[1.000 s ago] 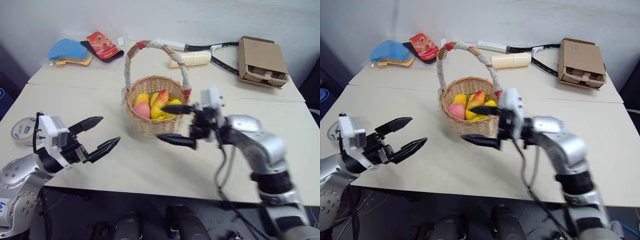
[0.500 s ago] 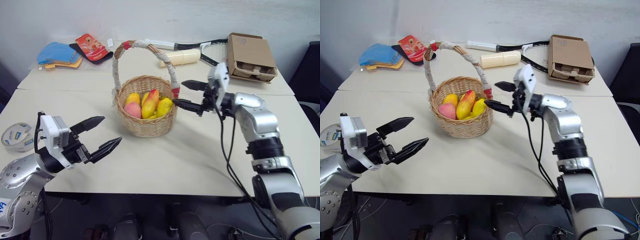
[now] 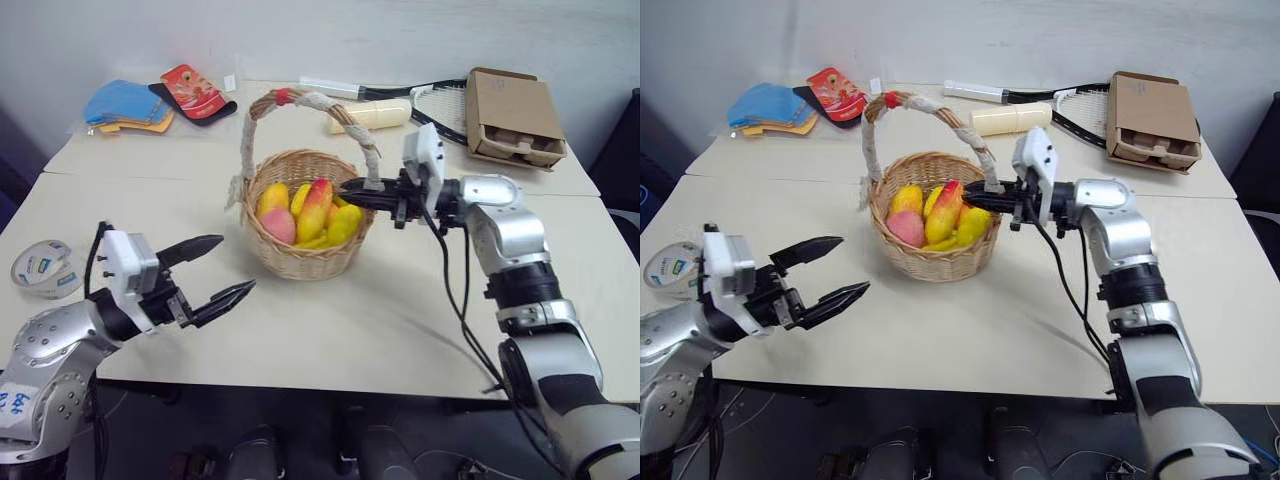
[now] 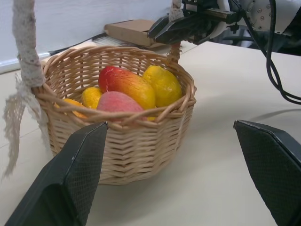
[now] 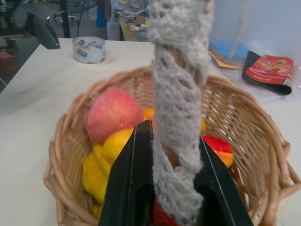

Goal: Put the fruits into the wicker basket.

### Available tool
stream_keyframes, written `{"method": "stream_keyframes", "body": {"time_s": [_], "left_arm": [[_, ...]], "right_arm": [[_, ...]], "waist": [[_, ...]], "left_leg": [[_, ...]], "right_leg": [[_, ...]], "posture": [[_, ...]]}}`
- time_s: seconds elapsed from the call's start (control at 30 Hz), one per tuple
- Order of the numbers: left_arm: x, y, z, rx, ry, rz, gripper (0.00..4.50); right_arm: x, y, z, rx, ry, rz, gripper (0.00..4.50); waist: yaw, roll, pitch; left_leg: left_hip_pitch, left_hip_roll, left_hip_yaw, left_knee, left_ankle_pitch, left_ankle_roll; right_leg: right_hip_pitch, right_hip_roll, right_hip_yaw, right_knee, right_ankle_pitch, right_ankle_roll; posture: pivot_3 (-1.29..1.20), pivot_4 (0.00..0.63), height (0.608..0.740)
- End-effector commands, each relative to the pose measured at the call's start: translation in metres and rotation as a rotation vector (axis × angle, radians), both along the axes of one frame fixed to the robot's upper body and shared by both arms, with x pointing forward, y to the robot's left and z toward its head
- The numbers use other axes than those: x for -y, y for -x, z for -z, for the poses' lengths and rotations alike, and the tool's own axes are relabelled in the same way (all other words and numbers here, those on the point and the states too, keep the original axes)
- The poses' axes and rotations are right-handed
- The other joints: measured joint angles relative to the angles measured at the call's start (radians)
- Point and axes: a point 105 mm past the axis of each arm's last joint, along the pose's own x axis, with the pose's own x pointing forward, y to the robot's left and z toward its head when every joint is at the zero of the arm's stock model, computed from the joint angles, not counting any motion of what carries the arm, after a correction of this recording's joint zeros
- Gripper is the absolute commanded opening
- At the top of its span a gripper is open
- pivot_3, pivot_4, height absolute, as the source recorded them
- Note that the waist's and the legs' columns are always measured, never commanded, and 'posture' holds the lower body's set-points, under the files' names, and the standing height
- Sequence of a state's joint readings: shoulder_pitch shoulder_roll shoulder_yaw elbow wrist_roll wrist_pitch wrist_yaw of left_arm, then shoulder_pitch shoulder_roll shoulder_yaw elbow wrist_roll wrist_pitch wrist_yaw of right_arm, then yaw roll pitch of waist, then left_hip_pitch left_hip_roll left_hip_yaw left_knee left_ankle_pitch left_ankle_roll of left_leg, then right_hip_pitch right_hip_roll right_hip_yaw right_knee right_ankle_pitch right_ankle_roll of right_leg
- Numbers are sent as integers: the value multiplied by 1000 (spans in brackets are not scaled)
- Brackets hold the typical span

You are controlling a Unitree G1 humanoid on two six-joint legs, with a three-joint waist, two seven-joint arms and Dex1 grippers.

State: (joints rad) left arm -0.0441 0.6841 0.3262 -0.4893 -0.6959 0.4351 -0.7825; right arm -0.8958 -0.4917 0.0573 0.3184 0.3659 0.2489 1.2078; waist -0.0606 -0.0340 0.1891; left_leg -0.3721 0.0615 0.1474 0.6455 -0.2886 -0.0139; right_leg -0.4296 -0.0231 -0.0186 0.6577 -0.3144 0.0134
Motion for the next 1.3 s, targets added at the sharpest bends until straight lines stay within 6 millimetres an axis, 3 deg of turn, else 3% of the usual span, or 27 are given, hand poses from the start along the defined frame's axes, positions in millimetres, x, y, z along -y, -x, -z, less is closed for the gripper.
{"method": "stream_keyframes", "body": {"time_s": [0.03,0.17,0.33,0.47,0.73,0.87,1.03,1.17,1.3], "left_arm": [[8,-8,-1,22,-7,60,4500],[17,-21,-2,23,3,123,4500],[30,-33,1,11,4,214,4500],[40,-41,-2,19,9,275,4500],[44,-41,-4,4,1,337,4500],[37,-40,-1,-9,-11,319,4500],[19,-39,18,-1,-102,247,4500],[-12,-32,41,-26,-204,157,4500],[-39,-25,55,-39,-256,47,4500]], "right_arm": [[29,26,-45,104,-136,59,205],[73,46,-65,146,-244,252,205],[138,64,-66,181,-311,580,205],[190,66,-43,188,-302,850,205],[226,34,10,-10,-424,1091,205],[217,40,7,9,-420,1060,1398],[268,71,8,60,-350,1242,3016],[273,110,26,49,-151,1161,4371],[268,137,46,103,-24,1060,4473]], "waist": [[11,0,0],[12,1,0],[20,1,0],[18,1,0],[-1,1,1],[-1,1,1],[10,1,1],[17,2,1],[8,2,1]], "left_leg": [[0,0,0,0,0,0],[-1,0,0,0,0,0],[-1,0,0,0,0,0],[0,0,1,0,0,0],[3,0,3,0,2,-2],[3,2,2,0,3,-5],[2,3,2,-1,3,-5],[2,3,2,-2,1,-4],[3,4,2,-4,-1,-4]], "right_leg": [[0,0,0,0,0,0],[0,0,0,-1,0,0],[0,1,0,-2,0,0],[0,1,1,-1,0,1],[1,5,5,2,1,3],[1,9,9,3,1,2],[0,9,9,1,1,3],[1,10,9,-3,0,3],[1,11,10,-5,0,4]], "posture": [[0,150,740],[0,150,740],[0,150,740],[0,150,740],[0,150,740],[0,150,740],[0,150,740],[0,150,740],[0,150,740]]}}
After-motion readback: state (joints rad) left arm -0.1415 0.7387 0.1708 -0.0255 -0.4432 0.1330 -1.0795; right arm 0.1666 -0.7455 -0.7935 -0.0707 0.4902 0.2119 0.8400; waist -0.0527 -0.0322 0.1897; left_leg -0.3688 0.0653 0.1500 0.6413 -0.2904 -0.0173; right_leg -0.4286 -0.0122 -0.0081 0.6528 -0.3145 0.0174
